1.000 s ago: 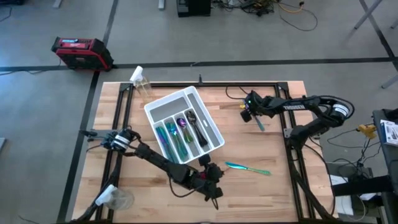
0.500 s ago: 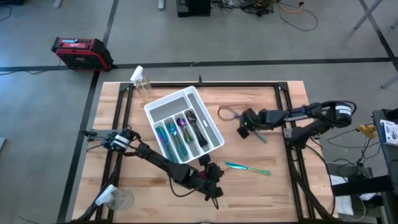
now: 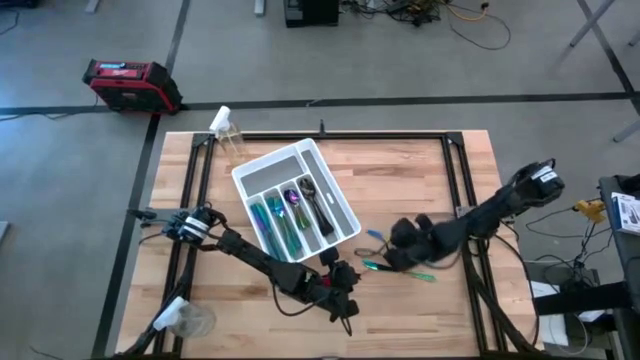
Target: Sort silverware
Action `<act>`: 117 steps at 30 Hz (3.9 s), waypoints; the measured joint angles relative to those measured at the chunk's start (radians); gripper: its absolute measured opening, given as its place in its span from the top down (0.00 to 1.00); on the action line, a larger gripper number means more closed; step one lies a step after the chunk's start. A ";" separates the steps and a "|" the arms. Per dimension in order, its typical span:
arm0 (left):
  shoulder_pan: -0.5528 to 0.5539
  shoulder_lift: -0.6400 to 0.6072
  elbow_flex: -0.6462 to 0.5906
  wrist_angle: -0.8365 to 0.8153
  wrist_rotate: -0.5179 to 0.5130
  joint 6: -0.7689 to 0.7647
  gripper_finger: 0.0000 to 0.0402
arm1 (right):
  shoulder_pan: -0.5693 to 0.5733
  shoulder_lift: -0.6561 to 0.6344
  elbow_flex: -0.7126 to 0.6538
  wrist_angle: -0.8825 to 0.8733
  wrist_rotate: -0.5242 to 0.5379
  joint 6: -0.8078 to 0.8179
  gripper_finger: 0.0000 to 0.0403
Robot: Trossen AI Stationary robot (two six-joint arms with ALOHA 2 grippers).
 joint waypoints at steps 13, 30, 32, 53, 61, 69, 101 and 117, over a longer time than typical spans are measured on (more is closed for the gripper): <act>0.000 0.000 0.000 0.000 0.000 0.000 1.00 | 0.326 0.011 0.104 0.045 0.147 0.051 1.00; 0.008 0.000 0.000 0.033 0.016 -0.115 1.00 | 0.281 0.281 0.113 0.427 0.293 -0.178 1.00; 0.009 0.000 0.000 0.025 0.031 -0.101 1.00 | 0.262 0.280 0.120 0.427 0.330 -0.197 1.00; -0.028 0.001 0.000 -0.023 0.188 -0.133 1.00 | 0.223 0.435 0.232 0.572 0.241 -0.286 1.00; -0.078 0.001 -0.010 -0.037 0.058 -0.220 1.00 | 0.229 0.434 0.300 0.572 0.243 -0.367 1.00; -0.059 0.060 -0.011 0.015 0.008 -0.243 1.00 | 0.298 0.264 0.303 0.390 0.298 -0.388 1.00; -0.206 0.090 0.007 -0.354 0.083 -0.396 1.00 | 0.526 0.219 0.193 0.206 0.312 -0.363 0.87; -0.211 0.065 0.004 -0.553 0.049 -0.346 1.00 | 0.494 0.379 -0.156 1.159 0.298 -0.644 0.54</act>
